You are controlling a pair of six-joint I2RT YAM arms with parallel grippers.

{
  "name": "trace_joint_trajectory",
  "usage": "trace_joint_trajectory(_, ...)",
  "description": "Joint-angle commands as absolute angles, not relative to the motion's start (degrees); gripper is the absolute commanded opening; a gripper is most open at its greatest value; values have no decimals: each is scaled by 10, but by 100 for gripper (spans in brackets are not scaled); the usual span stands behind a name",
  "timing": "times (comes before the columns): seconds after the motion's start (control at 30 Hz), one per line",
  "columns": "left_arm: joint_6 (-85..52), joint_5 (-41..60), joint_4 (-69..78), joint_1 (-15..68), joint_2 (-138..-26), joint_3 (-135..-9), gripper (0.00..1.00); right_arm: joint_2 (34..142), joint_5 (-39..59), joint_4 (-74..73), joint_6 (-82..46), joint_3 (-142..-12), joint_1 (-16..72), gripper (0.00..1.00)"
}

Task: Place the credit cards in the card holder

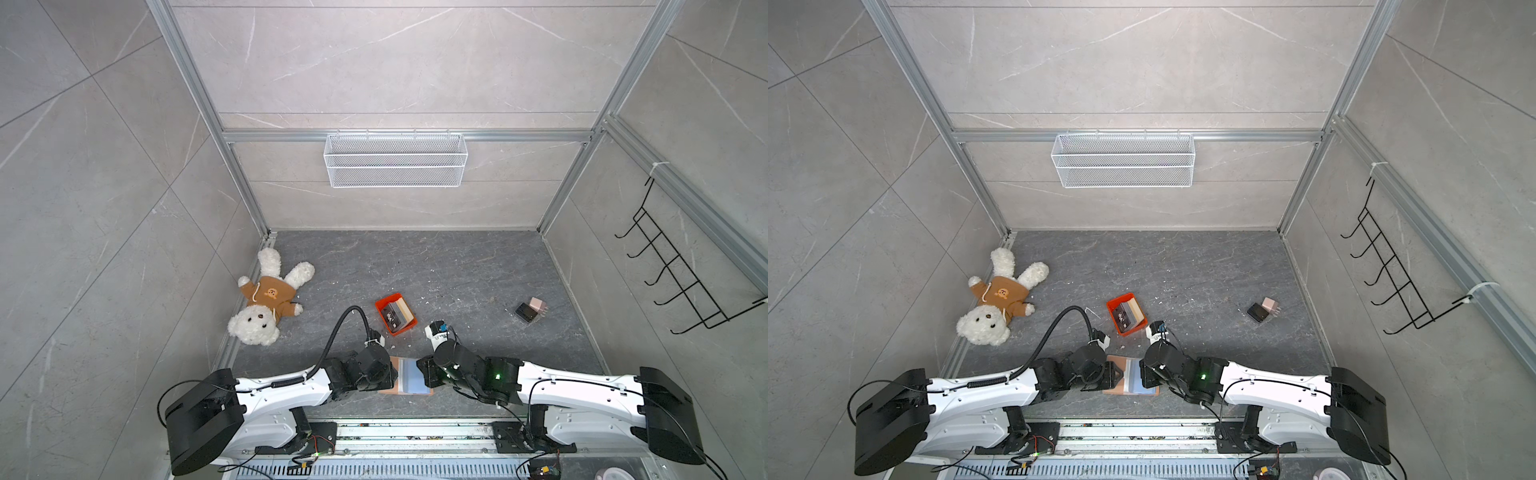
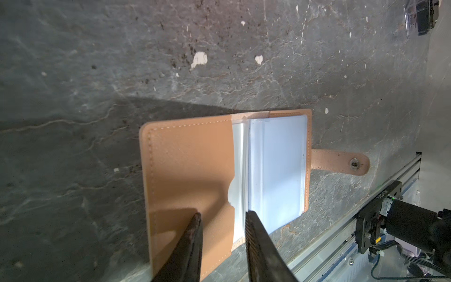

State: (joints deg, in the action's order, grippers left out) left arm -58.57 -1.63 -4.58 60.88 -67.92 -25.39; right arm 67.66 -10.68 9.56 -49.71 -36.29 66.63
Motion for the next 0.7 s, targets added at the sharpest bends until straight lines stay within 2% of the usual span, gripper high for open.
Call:
trace_joint_trajectory(0.0,-598,-32,-48,609,-666,-263,32,697,-126,81,-518,-361,670,13)
trace_joint_trajectory(0.23,-598,-30,-53,605,-639,-254,31,751,-103,72,-533,-389,668,13)
trace_joint_trajectory(0.4,-584,-27,-40,605,-677,-269,27,782,-102,96,-524,-394,650,10)
trace_joint_trajectory(0.67,-591,-25,-48,603,-732,-310,27,794,-102,121,-525,-391,645,10)
